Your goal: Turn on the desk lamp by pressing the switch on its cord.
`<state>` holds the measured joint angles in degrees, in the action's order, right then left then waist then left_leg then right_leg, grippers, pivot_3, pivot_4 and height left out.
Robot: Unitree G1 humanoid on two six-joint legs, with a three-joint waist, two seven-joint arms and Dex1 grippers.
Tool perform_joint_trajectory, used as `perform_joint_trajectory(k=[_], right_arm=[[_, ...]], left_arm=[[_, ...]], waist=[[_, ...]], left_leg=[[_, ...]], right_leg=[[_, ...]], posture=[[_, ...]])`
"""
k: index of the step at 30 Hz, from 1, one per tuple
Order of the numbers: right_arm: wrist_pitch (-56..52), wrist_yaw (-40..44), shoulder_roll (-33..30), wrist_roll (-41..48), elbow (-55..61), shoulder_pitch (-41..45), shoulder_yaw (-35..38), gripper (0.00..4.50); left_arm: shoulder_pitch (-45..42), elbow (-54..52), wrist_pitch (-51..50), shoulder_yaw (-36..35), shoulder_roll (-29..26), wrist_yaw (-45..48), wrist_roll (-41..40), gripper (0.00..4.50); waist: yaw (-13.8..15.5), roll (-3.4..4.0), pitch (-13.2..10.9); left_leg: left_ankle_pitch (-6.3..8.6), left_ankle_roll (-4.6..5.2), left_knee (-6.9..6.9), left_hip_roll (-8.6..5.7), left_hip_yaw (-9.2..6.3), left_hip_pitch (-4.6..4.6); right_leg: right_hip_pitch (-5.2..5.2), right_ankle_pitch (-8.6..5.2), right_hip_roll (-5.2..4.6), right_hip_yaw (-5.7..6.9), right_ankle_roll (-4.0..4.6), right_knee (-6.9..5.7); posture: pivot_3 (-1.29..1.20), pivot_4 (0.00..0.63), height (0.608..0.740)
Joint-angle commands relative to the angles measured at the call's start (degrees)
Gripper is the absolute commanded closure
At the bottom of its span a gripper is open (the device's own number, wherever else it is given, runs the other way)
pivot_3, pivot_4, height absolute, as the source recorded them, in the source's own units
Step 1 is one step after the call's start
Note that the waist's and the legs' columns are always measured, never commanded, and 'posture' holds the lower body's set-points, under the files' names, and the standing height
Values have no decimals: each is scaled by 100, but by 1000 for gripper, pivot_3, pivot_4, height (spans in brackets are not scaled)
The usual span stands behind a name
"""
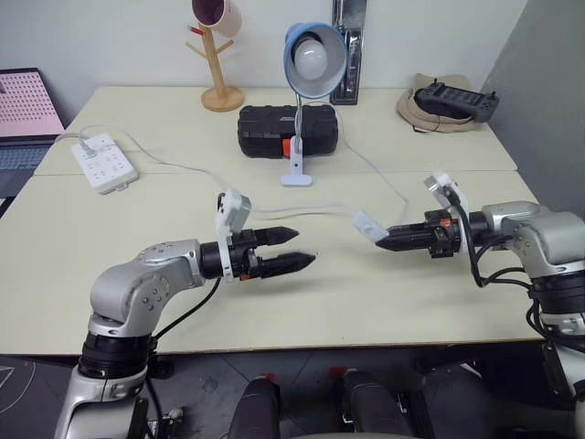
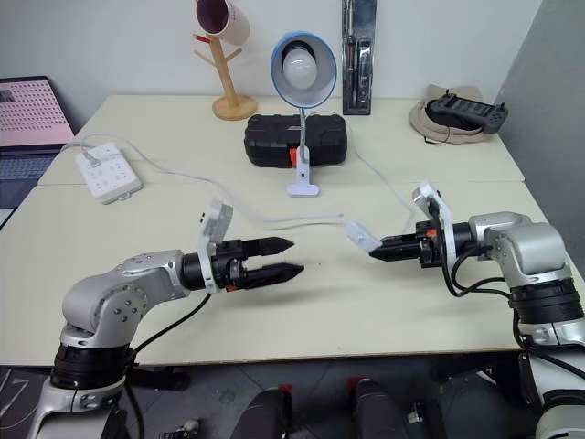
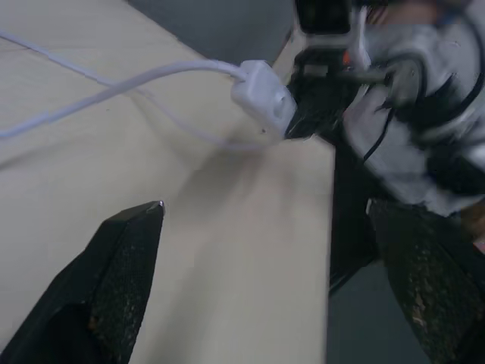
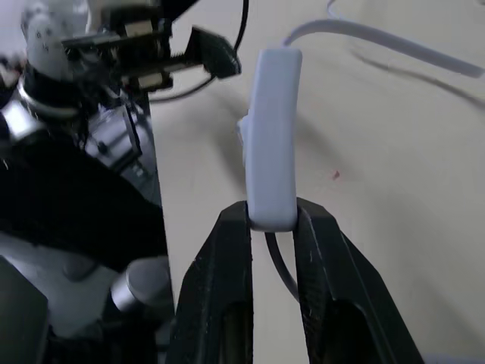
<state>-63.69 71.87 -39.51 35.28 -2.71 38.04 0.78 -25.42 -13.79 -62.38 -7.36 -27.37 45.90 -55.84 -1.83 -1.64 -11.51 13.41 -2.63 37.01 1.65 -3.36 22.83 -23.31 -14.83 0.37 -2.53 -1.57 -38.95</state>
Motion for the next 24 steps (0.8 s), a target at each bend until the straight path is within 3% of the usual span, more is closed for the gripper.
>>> perform_joint_trajectory(k=[1, 6, 17, 24], right_arm=[[-888, -637, 203, 703, 395, -7, 717, 4103], [-1469, -1101, 334, 1223, 640, 9, 1097, 4103], [-2298, -1787, 601, 2301, 1119, 146, 1487, 4103], [-2317, -2106, 667, 2574, 1146, 106, 1490, 4103]], left_arm=[[-179, 99, -724, -489, 417, -796, -1230, 0], [-314, 385, -910, -571, 945, -1565, -1997, 0], [-515, 631, -592, -393, 1678, -2156, -2154, 0], [-658, 625, -542, -355, 1816, -2326, -2316, 0]], waist=[[0, 0, 0], [1, 0, 0], [1, 0, 0], [-3, 0, 0]], left_leg=[[0, 0, 0, 0, 0, 0], [0, 0, 0, -1, 1, 1], [0, 0, -1, -2, 7, 1], [0, 0, -2, -2, 8, 1]], right_leg=[[0, 0, -1, -1, 0, -1], [-1, 0, 0, -1, 0, -1], [-1, 1, 3, -8, -2, 4], [-1, 1, 4, -8, -2, 5]], posture=[[0, 150, 740], [0, 150, 740], [0, 150, 740], [0, 150, 740]])
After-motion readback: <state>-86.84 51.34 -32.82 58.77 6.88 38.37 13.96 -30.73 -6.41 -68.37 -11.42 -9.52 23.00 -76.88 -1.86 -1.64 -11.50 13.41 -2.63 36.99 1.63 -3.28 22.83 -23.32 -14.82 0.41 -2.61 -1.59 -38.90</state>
